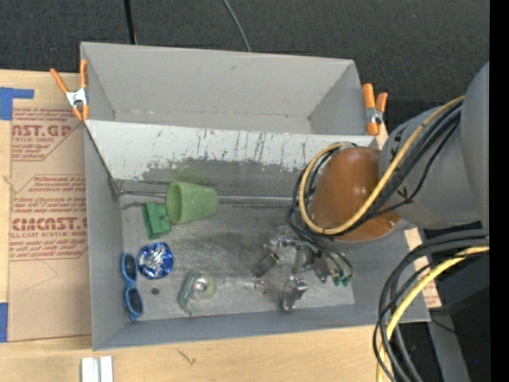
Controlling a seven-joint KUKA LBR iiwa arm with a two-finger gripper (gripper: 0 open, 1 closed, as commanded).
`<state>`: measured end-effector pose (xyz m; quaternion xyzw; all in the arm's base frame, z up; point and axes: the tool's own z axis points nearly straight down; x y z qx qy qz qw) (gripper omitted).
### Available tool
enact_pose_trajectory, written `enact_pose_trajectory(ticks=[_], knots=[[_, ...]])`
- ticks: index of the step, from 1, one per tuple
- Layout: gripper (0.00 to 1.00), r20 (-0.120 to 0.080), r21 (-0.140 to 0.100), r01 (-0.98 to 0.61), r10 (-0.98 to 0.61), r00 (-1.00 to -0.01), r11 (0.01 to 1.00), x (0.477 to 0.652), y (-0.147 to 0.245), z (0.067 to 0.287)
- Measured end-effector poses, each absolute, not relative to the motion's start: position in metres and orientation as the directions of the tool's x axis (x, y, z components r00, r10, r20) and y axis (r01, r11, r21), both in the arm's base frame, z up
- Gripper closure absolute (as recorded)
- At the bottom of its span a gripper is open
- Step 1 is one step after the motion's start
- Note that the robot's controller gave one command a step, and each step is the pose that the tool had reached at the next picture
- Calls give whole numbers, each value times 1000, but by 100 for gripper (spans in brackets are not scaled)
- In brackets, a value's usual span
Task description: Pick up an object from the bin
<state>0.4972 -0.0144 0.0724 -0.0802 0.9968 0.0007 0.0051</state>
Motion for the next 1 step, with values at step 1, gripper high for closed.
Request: enact_pose_trajectory(ticks=[1], knots=[[100, -3, 0, -161, -161, -987, 987, 496, -14, 74]])
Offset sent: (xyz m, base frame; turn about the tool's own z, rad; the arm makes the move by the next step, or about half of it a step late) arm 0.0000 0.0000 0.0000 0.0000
